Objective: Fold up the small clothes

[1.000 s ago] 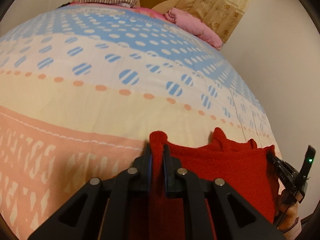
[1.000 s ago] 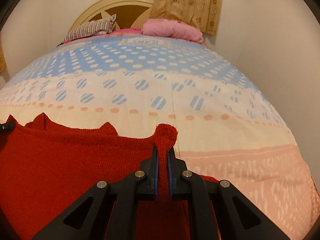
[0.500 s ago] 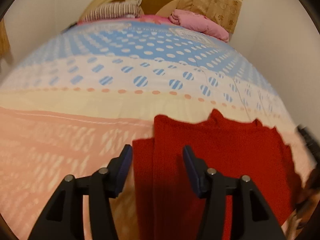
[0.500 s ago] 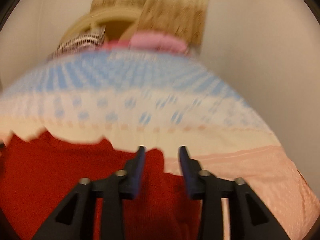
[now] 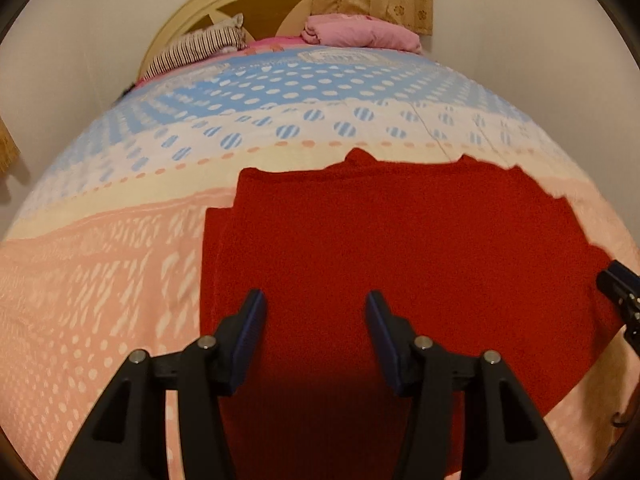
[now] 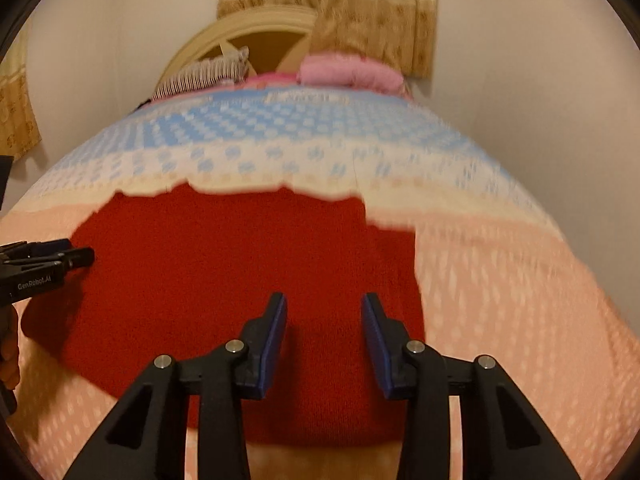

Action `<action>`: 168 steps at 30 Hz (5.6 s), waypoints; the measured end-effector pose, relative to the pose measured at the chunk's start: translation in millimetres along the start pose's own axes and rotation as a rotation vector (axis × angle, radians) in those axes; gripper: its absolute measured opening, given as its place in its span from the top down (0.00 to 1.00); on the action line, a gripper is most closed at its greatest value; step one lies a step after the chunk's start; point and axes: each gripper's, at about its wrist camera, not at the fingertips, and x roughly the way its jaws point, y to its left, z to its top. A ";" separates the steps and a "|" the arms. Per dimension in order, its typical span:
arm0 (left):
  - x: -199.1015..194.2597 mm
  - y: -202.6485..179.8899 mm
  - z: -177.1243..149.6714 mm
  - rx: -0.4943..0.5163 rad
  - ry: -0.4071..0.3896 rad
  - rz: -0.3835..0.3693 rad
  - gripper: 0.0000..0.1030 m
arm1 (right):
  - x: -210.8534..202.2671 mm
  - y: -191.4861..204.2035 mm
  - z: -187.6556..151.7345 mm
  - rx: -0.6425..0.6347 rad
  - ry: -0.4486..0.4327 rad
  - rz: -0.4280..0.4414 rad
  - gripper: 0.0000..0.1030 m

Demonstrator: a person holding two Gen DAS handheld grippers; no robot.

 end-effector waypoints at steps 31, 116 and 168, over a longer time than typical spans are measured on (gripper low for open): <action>10.8 30.6 -35.8 -0.199 -0.004 -0.032 0.00 | -21.4 34.1 -11.6 0.026 -0.038 0.095 0.83; -18.1 -39.7 -25.5 -0.122 -0.167 -0.289 0.76 | 57.2 44.3 59.1 0.283 0.091 0.657 0.37; -31.6 -110.5 6.6 -0.024 -0.068 -0.330 0.75 | 74.0 7.6 71.6 0.164 0.112 0.502 0.88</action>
